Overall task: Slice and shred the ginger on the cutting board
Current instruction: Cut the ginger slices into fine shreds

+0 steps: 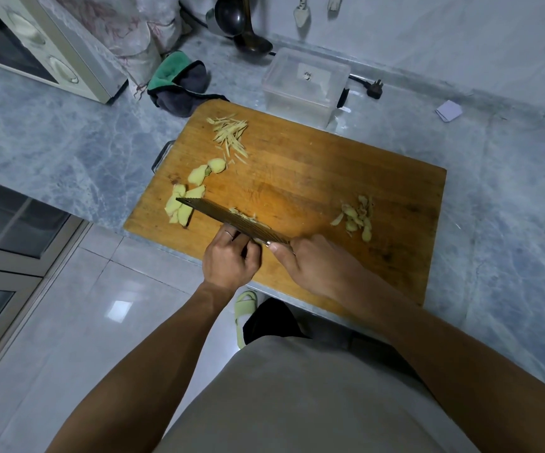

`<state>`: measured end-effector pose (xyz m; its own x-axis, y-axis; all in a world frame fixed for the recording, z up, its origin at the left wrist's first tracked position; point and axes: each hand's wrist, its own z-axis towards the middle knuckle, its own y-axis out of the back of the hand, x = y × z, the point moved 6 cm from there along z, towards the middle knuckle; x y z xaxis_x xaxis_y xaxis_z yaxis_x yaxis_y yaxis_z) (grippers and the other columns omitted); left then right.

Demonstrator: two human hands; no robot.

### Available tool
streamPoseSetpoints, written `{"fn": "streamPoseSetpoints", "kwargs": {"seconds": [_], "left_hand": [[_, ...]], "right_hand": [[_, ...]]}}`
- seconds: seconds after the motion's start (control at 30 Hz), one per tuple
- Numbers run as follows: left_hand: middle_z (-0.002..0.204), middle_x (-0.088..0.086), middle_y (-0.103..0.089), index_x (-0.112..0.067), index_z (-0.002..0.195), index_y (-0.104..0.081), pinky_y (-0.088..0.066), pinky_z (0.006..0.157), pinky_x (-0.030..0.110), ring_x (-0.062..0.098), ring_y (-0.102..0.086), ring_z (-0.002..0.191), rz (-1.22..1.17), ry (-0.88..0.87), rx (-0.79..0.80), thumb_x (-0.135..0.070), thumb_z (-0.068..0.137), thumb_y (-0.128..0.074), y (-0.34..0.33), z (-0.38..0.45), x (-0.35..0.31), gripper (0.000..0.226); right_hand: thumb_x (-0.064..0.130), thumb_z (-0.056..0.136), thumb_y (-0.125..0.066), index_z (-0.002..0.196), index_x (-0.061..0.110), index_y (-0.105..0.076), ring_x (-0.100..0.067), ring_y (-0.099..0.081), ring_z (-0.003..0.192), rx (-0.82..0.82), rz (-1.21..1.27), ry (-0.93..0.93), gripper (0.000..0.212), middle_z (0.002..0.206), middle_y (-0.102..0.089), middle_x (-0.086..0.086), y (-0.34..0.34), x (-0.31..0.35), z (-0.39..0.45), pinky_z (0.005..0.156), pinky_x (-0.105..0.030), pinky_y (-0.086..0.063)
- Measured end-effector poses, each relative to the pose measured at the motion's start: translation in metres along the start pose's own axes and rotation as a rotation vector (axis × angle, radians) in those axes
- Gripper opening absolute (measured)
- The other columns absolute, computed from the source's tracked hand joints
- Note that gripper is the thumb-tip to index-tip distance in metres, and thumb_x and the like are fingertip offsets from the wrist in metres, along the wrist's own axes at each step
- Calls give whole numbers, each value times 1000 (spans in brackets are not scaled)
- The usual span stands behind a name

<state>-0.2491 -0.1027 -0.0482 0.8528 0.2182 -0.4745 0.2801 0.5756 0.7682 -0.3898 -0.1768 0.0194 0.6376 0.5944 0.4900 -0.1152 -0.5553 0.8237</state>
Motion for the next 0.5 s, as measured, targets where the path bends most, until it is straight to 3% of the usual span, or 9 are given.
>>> {"fn": "streamPoseSetpoints", "kwargs": {"seconds": [0.1, 0.23, 0.5], "left_hand": [[84, 14, -67, -4, 75, -74, -49, 52, 29, 26, -59, 83, 5, -7, -3, -17, 83, -53, 2, 0, -2, 26], [83, 13, -66, -5, 75, -73, -49, 51, 29, 29, -61, 81, 7, -16, 9, -15, 83, -54, 1, 1, -2, 23], [78, 13, -65, -3, 68, -70, -45, 50, 26, 30, -61, 75, 10, 22, 16, -17, 84, -52, 1, 1, -4, 28]], "right_hand": [[56, 105, -29, 82, 16, -56, -38, -65, 91, 8, 10, 0, 54, 96, -67, -19, 1, 1, -1, 68, -30, -35], [57, 105, -29, 95, 9, -65, -38, -65, 94, 17, -1, -19, 61, 100, -67, -19, 2, 0, 1, 68, -30, -36], [57, 104, -30, 102, 9, -65, -37, -65, 96, 36, -51, -18, 60, 100, -67, -17, -7, -2, 10, 68, -31, -37]]}}
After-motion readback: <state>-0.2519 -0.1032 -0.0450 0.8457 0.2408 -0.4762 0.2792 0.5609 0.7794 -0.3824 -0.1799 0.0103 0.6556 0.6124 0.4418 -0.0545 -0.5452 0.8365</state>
